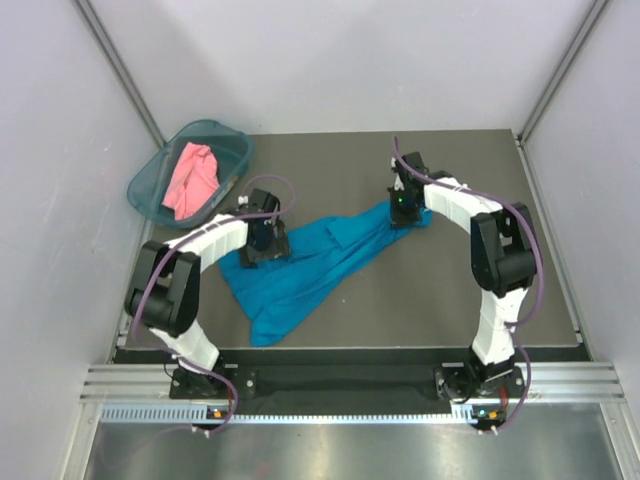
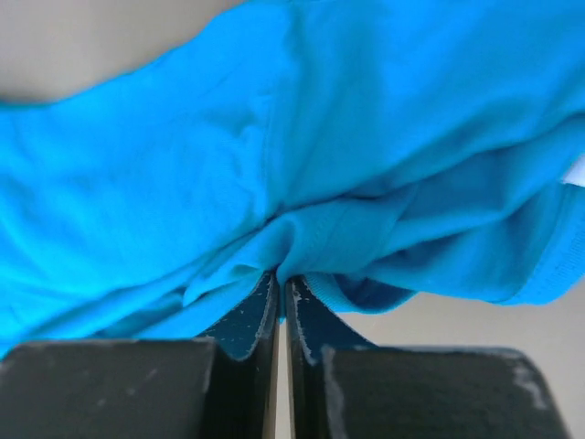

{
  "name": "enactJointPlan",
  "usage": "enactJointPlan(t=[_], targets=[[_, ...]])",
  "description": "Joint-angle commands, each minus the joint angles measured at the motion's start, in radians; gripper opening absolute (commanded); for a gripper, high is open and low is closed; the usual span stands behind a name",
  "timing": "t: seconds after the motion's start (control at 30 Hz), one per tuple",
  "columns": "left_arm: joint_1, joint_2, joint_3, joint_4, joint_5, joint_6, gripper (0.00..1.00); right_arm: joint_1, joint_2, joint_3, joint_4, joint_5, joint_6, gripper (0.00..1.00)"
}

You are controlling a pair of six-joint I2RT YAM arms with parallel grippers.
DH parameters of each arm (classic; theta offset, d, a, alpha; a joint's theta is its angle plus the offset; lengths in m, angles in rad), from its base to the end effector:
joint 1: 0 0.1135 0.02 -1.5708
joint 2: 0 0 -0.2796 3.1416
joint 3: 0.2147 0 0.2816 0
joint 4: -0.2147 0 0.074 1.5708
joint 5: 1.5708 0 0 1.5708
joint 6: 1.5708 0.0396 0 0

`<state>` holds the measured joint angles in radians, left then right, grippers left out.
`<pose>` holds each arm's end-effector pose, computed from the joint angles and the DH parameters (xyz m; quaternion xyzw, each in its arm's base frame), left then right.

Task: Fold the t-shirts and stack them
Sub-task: Flatten the tshirt out

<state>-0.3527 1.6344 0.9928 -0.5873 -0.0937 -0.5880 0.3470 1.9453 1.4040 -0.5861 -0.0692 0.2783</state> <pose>0.3130 -0.1113 0.1691 -0.1234 0.9766 -0.0359 0.1724 0.4107 0.1514 0.1808 -0.0411 0.9741 0.0997 0.1987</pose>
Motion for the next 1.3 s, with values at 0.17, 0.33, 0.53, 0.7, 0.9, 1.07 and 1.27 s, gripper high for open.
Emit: enactJointPlan(t=[0.17, 0.33, 0.53, 0.7, 0.9, 1.07, 1.27], targets=[[0.035, 0.116, 0.271, -0.022, -0.046, 0.079, 0.87, -0.089, 0.033, 0.281, -0.035, 0.267, 0.009, 0.00], [0.032, 0.105, 0.375, -0.058, -0.078, 0.106, 0.85, -0.097, 0.134, 0.499, -0.136, 0.211, -0.071, 0.04], [-0.011, 0.002, 0.288, -0.065, 0.081, 0.128, 0.77, -0.095, 0.184, 0.699, -0.250, 0.131, -0.065, 0.54], [-0.034, -0.214, 0.020, 0.047, 0.228, -0.002, 0.62, -0.013, 0.011, 0.413, -0.213, 0.036, -0.070, 0.59], [-0.043, -0.358, -0.166, 0.190, 0.405, -0.137, 0.60, 0.104, -0.155, 0.069, -0.046, -0.101, 0.024, 0.59], [-0.182, -0.303, -0.213, 0.282, 0.437, -0.240, 0.66, 0.103, -0.213, -0.060, -0.029, -0.098, 0.050, 0.54], [-0.304, -0.180, -0.226, 0.297, 0.416, -0.323, 0.66, 0.046, -0.313, -0.178, -0.031, -0.084, 0.033, 0.54]])
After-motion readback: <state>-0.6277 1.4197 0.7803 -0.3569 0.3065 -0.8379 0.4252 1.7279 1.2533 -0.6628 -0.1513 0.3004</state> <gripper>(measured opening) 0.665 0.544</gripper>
